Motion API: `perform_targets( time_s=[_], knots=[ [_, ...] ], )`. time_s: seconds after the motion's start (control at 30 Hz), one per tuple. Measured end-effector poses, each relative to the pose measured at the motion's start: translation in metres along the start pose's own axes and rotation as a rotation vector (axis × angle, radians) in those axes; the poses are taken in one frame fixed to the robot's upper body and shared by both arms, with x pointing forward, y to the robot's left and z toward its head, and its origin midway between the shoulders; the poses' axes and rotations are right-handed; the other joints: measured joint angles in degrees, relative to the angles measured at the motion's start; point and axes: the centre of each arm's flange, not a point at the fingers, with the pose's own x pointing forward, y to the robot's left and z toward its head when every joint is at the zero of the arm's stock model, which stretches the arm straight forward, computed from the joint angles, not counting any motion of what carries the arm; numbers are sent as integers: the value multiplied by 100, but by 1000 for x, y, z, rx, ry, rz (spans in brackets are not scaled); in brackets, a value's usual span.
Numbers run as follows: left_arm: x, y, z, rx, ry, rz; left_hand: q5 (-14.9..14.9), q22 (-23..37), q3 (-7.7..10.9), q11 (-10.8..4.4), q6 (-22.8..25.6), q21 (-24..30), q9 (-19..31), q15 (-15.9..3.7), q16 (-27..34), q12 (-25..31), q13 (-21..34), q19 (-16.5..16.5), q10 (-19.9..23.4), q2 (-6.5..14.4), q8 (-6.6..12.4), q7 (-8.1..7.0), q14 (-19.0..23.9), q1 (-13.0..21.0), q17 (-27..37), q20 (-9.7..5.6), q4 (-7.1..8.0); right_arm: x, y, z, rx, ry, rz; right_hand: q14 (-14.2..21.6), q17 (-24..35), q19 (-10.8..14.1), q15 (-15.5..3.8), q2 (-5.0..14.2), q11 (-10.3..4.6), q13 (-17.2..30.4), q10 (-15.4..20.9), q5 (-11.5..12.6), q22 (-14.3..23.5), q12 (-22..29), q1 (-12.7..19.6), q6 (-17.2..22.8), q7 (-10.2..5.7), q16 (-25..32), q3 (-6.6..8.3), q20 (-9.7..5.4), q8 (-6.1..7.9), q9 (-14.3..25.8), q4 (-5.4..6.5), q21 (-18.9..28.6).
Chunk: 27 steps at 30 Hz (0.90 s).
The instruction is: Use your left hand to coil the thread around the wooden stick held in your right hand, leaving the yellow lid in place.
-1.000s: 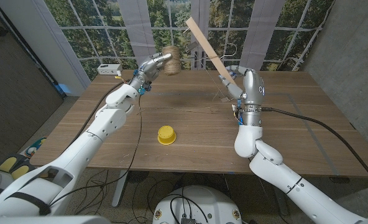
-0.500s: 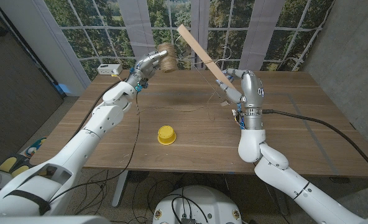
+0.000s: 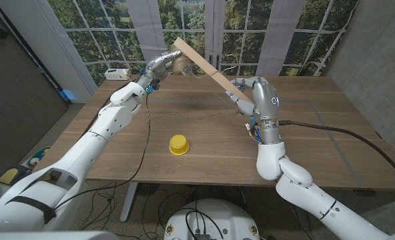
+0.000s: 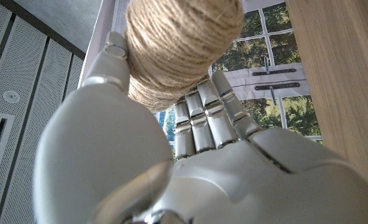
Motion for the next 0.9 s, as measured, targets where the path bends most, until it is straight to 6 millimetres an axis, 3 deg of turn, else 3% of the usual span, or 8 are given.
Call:
perform_targets(
  time_s=[0.13,0.5,0.9],
  knots=[
    [5,-3,4,11,9,-16,0,0,6,0,0,0,0,0,-2,-11,1,0,0,0,0,0,0,0,6,0,-6,-2,2,4,-21,-20,18,0,0,0,0,-16,-6,0,6,-6,0,-2,16,0,0,-27,-24,0,0,-2,23,0],
    [26,-26,41,79,6,-113,-1,0,27,0,0,0,0,0,-3,-22,34,-32,0,0,0,0,0,0,15,32,-27,-9,9,10,-76,-50,60,1,0,1,0,-20,-6,35,6,16,1,-17,20,41,-41,-27,-28,0,-22,-32,21,22],
    [33,-45,71,134,1,-175,-12,0,47,0,0,0,0,0,-3,-43,34,-53,0,0,0,0,0,0,40,11,-47,-15,16,10,-124,-59,93,16,26,-22,14,-4,-6,29,6,21,1,-25,5,40,-41,-67,-46,22,-65,-24,17,43]
  ],
)
